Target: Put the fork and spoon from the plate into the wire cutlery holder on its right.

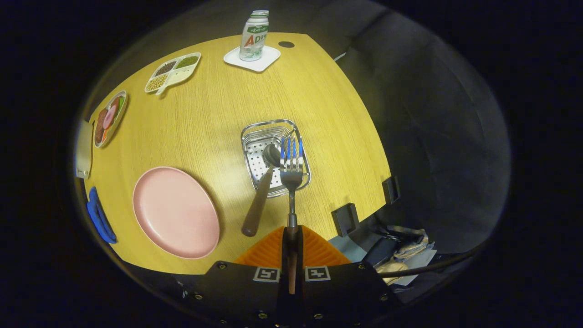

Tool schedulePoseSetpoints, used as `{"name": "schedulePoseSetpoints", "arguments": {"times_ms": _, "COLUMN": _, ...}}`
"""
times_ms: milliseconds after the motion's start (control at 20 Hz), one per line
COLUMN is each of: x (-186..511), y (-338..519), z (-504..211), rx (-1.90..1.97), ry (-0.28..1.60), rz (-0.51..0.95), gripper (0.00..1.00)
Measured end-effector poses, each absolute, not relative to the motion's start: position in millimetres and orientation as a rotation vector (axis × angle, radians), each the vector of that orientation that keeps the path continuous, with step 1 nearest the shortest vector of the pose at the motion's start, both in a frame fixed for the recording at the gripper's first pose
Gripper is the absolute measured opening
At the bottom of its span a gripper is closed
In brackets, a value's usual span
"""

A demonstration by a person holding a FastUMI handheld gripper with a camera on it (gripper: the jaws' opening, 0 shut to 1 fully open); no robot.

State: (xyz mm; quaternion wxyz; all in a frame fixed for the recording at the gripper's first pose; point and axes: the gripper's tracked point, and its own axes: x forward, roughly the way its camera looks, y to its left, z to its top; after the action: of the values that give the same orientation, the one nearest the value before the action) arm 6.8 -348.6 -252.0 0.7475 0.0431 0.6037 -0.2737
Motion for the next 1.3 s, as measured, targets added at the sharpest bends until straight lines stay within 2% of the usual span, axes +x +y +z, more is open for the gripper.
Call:
{"name": "schedulePoseSetpoints", "arguments": {"times_ms": 300, "x": 17.2, "y": -344.6, "z": -256.1, "rx": 0.103, "ry": 1.378, "rz": -0.544, "gripper": 0.06}}
{"name": "schedulePoseSetpoints", "arguments": {"times_ms": 350, "x": 18.9, "y": -346.5, "z": -252.5, "rx": 0.094, "ry": 1.372, "rz": -0.55, "gripper": 0.11}}
{"name": "schedulePoseSetpoints", "arguments": {"times_ms": 500, "x": 22.0, "y": -346.8, "z": -247.1, "rx": 0.085, "ry": 1.355, "rz": -0.551, "gripper": 0.11}}
{"name": "schedulePoseSetpoints", "arguments": {"times_ms": 600, "x": 24.0, "y": -346.1, "z": -240.4, "rx": 0.087, "ry": 1.335, "rz": -0.558, "gripper": 0.16}}
{"name": "schedulePoseSetpoints", "arguments": {"times_ms": 1200, "x": 40.1, "y": -343.6, "z": -221.8, "rx": 0.091, "ry": 1.209, "rz": -0.556, "gripper": 0.17}}
{"name": "schedulePoseSetpoints", "arguments": {"times_ms": 1300, "x": 44.4, "y": -344.3, "z": -217.7, "rx": 0.113, "ry": 1.171, "rz": -0.56, "gripper": 0.36}}
